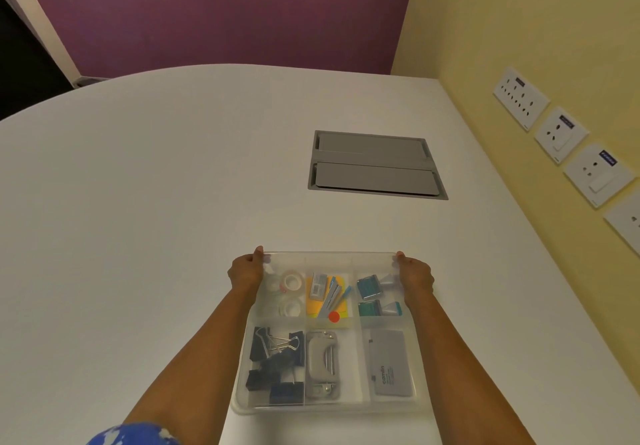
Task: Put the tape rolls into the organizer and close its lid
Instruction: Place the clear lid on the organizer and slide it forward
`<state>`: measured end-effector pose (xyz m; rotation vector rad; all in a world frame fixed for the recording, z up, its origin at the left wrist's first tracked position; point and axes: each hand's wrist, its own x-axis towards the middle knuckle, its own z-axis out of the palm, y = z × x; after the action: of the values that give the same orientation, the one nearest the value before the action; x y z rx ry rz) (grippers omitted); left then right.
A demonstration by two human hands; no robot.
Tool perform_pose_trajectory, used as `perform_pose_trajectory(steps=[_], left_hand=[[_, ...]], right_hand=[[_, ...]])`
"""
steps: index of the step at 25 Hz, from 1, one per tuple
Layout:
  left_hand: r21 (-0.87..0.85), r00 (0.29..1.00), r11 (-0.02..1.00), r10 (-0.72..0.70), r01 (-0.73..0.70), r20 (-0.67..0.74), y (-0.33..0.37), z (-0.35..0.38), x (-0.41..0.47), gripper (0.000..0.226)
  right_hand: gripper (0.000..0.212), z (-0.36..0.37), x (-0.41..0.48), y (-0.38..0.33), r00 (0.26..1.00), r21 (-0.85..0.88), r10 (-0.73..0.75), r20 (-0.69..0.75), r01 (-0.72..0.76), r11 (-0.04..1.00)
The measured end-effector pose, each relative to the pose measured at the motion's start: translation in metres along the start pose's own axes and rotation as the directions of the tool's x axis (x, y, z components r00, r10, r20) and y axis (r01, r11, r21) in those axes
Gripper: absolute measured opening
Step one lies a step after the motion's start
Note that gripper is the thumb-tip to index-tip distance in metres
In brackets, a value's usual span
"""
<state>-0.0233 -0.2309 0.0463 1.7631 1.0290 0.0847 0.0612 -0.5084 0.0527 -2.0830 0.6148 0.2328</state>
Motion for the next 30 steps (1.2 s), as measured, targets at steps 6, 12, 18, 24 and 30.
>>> perform_pose_trajectory(steps=[6,12,18,24,30], left_hand=[[0.016,0.998,0.998,0.063,-0.063,-0.015,0.003,-0.004,-0.012,0.045],[0.044,0.996,0.995,0.090,-0.089,-0.020,-0.010,-0.022,-0.029,0.035],[0.022,0.995,0.995,0.100,-0.100,-0.012,-0.034,-0.032,-0.065,0.033],[0.001,0.993,0.996,0.086,-0.086,-0.074,-0.059,-0.042,-0.110,0.032],[-0.007,0.995,1.000,0.015,-0.016,-0.100,-0.085,-0.053,-0.161,0.032]], right_hand=[[0.047,-0.009,-0.012,0.002,0.997,0.039,-0.056,0.046,0.054,0.998],[0.046,-0.028,-0.025,0.024,0.990,0.056,-0.047,0.133,0.040,0.998],[0.040,-0.043,-0.053,0.055,0.982,0.183,-0.039,0.185,0.004,0.983],[0.042,-0.058,-0.085,0.089,0.973,0.210,-0.047,0.225,-0.002,0.978],[0.036,-0.075,-0.123,0.121,0.972,0.254,-0.006,0.237,-0.056,0.966]])
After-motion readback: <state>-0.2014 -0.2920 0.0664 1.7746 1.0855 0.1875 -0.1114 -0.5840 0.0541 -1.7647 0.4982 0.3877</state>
